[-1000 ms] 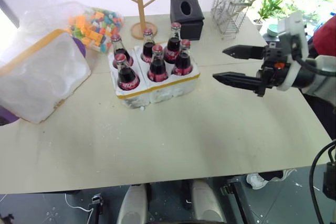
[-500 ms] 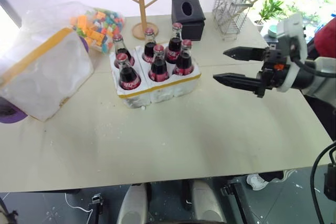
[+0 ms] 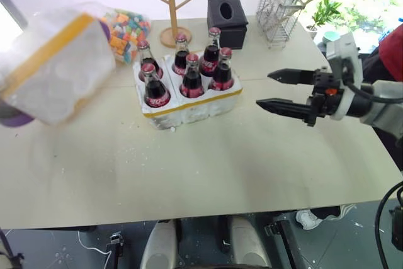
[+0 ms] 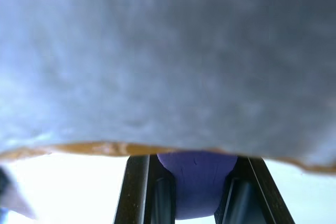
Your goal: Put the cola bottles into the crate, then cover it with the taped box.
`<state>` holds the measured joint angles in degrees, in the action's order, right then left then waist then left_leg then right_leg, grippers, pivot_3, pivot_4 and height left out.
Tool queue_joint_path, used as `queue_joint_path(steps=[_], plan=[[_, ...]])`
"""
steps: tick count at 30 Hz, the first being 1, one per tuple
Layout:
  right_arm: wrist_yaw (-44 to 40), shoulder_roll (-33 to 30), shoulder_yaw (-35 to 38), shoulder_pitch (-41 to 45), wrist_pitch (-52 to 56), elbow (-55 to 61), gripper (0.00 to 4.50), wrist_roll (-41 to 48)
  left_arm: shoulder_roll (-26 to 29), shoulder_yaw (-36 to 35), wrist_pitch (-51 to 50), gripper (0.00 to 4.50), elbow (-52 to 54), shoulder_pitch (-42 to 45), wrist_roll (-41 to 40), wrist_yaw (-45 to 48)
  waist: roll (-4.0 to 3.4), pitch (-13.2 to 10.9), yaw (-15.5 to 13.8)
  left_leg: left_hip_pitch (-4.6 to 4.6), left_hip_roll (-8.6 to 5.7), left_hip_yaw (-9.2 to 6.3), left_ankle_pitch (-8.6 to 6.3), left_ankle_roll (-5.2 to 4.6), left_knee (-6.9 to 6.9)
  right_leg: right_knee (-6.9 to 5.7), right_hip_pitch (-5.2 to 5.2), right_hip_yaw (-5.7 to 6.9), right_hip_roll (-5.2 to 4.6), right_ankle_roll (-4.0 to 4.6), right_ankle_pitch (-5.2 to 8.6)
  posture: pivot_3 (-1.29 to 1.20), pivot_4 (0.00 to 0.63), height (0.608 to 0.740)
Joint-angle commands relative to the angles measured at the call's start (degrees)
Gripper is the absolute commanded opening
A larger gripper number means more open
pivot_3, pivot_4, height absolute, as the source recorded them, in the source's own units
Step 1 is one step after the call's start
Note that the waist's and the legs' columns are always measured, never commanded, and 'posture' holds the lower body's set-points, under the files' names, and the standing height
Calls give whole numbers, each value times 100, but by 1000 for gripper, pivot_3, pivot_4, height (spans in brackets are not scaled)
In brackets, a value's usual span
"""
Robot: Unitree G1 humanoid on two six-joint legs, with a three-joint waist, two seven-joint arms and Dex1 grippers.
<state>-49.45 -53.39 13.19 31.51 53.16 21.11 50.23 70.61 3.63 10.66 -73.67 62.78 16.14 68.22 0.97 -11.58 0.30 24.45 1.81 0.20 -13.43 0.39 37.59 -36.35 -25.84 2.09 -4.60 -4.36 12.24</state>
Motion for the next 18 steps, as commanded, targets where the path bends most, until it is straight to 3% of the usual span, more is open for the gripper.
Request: queue_joint_path(steps=[1, 6, 9, 11, 13, 18], plan=[[107, -92, 355, -119, -205, 279, 4500, -49, 8, -428, 990, 269, 742, -58, -452, -673, 1, 0, 3, 1, 0, 0, 0, 0, 5, 0, 1, 0, -1, -2, -1, 0, 150, 740], [207, -14, 444, -444, -361, 377, 4500, -99, -273, -1056, 1072, 269, 2871, -908, -1201, -1064, 1, 0, 21, -2, 0, 2, 0, 0, 23, 2, 16, -5, -4, -9, -7, 0, 150, 740], [344, 94, 457, -555, -409, 398, 4500, -74, -397, -1235, 647, 269, 4682, -1566, -1043, -1671, 1, 0, 32, -3, 0, 2, -1, 0, 27, -1, 17, -9, -2, -9, -8, 0, 150, 740], [444, 216, 472, -680, -475, 424, 4500, -61, -641, -1161, -479, 269, 6598, -1900, -330, -2162, 1, 0, 16, -4, 0, 1, -1, -1, 27, -1, 21, -13, -1, -11, -9, 0, 150, 740], [507, 279, 489, -746, -506, 448, 4500, -44, -692, -1029, -1176, 269, 7604, -2124, 353, -2359, 1, -1, 5, -4, -1, 1, -1, -1, 34, 4, 31, -13, 2, -18, -12, 0, 150, 740], [648, 385, 611, -761, -490, 393, 4500, 78, -783, -636, -1866, 269, 8618, -2323, 1463, -2610, 1, 0, 45, -19, -4, 4, -2, -3, 34, 6, 40, -21, 7, -21, -15, 0, 150, 740]])
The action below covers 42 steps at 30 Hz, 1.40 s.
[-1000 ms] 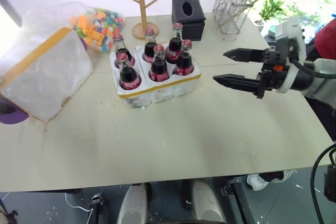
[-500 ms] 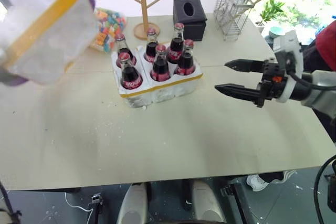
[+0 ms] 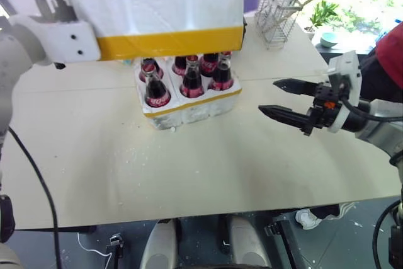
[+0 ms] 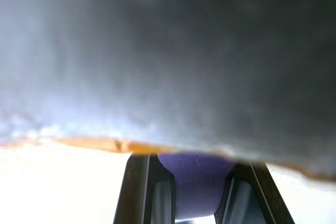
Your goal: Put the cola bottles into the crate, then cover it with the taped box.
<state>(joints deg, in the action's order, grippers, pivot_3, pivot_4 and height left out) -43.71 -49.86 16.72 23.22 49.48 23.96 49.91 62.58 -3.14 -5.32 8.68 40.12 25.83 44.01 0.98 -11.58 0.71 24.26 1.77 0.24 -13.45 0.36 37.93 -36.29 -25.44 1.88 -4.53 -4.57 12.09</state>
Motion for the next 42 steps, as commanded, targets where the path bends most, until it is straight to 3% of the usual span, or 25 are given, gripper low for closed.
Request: queue_joint_path(steps=[1, 4, 12, 18, 25, 33, 37, 42], plan=[[104, 58, 277, 77, -120, 90, 4500, 132, -4, 116, -254, 269, 458, -80, 656, -278, 0, 0, 3, -4, 2, 0, -1, -1, -1, -1, 1, -1, 3, 1, 0, 0, 150, 740], [210, 134, 326, 115, -90, 76, 4500, 221, -87, 356, -232, 269, 566, -230, 1049, -427, 0, 0, -14, -6, 4, -1, -1, -2, -1, -1, 4, -1, 6, 1, 0, 0, 150, 740], [373, 220, 379, 30, -102, 186, 4500, 261, -1116, 787, -1166, 269, 1277, -504, 1476, -195, 1, 3, -129, -3, 0, -2, -1, -2, 8, 4, 11, -3, 2, 0, -1, 0, 150, 740], [523, 243, 425, 7, -127, 212, 4500, 318, -1055, 893, -1107, 269, 1247, -462, 1821, -113, 1, 3, -142, -4, 0, -3, -1, -2, 8, 5, 12, -3, 2, 1, 0, 0, 150, 740], [588, 252, 416, -21, -127, 197, 4500, 360, -995, 911, -542, 3702, 1419, -1013, 1982, -308, 1, 3, -140, -5, 1, -3, -2, -4, 8, 5, 12, -3, 2, 1, 0, 0, 150, 740], [542, 268, 288, -13, -108, 67, 4500, 306, -1225, 44, -510, 3702, 2350, -2854, 1757, -594, 0, 4, -137, -8, 4, -2, -4, -7, 7, 7, 13, -5, 2, 5, 0, 0, 150, 740], [470, 236, 273, -47, -104, -11, 4500, 271, -1654, -1035, -337, 3702, 2527, -3467, 757, -880, 0, 4, -148, -11, 4, -2, -4, -7, 7, 8, 16, -5, 0, 11, 2, 0, 150, 740], [376, 159, 231, -14, -85, -172, 4500, 188, -1620, -2092, 465, 3702, 2052, -3365, -864, -801, 0, 5, -151, -13, 3, -4, -4, -7, 9, 9, 20, -3, -3, 15, 3, 0, 150, 740]])
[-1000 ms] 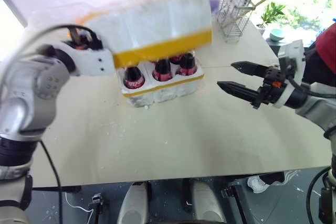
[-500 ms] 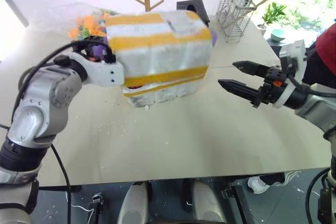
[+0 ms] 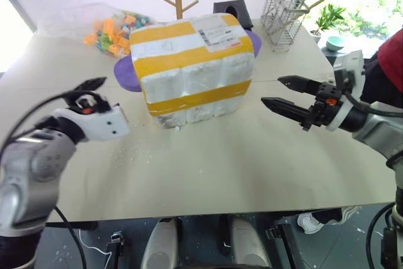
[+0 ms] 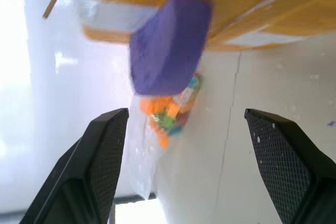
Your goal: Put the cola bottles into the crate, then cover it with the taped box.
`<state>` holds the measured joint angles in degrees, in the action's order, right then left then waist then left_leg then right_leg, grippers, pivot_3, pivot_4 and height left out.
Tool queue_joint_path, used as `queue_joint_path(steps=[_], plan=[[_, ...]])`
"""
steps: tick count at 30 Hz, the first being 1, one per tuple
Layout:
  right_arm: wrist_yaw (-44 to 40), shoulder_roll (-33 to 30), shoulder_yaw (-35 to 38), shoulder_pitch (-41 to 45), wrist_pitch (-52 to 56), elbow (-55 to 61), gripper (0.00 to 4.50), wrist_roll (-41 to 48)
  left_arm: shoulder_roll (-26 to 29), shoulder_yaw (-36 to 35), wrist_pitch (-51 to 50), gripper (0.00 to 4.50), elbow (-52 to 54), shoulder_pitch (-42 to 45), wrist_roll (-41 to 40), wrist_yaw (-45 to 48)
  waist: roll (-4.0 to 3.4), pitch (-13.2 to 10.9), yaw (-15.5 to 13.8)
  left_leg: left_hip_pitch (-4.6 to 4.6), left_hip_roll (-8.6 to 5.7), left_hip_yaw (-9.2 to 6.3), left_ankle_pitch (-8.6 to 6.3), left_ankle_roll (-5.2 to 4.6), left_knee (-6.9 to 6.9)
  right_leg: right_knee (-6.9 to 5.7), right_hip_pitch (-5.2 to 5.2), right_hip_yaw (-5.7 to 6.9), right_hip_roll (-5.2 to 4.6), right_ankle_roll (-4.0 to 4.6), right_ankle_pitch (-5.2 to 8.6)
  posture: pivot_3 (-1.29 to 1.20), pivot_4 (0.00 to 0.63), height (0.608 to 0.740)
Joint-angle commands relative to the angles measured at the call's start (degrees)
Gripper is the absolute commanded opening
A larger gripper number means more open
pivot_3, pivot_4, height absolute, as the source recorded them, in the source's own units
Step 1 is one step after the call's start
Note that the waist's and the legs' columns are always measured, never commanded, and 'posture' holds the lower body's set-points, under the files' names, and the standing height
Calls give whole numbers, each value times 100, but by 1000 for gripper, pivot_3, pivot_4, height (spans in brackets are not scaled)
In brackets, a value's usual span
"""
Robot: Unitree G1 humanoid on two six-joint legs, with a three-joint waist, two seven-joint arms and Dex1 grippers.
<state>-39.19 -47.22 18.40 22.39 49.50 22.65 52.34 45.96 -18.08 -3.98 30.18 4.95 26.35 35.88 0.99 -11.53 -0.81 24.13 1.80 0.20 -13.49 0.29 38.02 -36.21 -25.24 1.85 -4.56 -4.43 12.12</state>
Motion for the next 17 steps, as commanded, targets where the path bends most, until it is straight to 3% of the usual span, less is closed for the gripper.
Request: queue_joint_path(steps=[1, 4, 6, 9, 13, 17], plan=[[-108, -126, 52, 67, -100, -65, 4500, -89, -78, -774, 168, 3702, -195, 202, -1515, 218, -2, 1, 4, -2, 0, 2, 0, 0, 0, 1, 2, -1, -1, 0, 0, 0, 150, 740], [-202, -187, 74, 66, -121, -147, 4500, -158, -247, -1286, -1348, 3702, -321, 224, -3620, 1117, -4, 2, 15, -6, -1, 3, 0, 0, 0, 1, 5, -1, 0, -2, -1, 0, 150, 740], [-335, -302, 94, 48, -144, -219, 4500, -243, -49, -1884, -3582, 3702, -623, 552, -5346, 1475, -4, 2, 17, -7, 0, 3, 0, 0, -1, -1, 5, -1, 2, -5, -3, 0, 150, 740], [-832, -637, 128, -1, -208, -382, 4500, -340, 1067, -2495, -5200, 3702, -1586, 796, -6956, 2707, -2, 0, 44, -8, 4, -6, 0, 0, 1, -2, 5, 4, 13, -8, -3, 0, 150, 740], [-1511, -1034, 134, -11, -352, -695, 4500, -436, 2422, -2304, -5322, 3702, -2697, 837, -7188, 4047, -3, -1, 48, -8, 1, -2, -1, 1, -2, 4, 3, 4, 10, 14, 11, 0, 150, 740], [-1940, -1217, 32, 28, -550, -1047, 4500, -648, 3186, -1576, -4237, 3702, -3602, 915, -6635, 4945, -16, 4, 42, -15, 1, 12, -2, 3, -13, 12, 1, 1, 2, 22, 15, 0, 150, 740]])
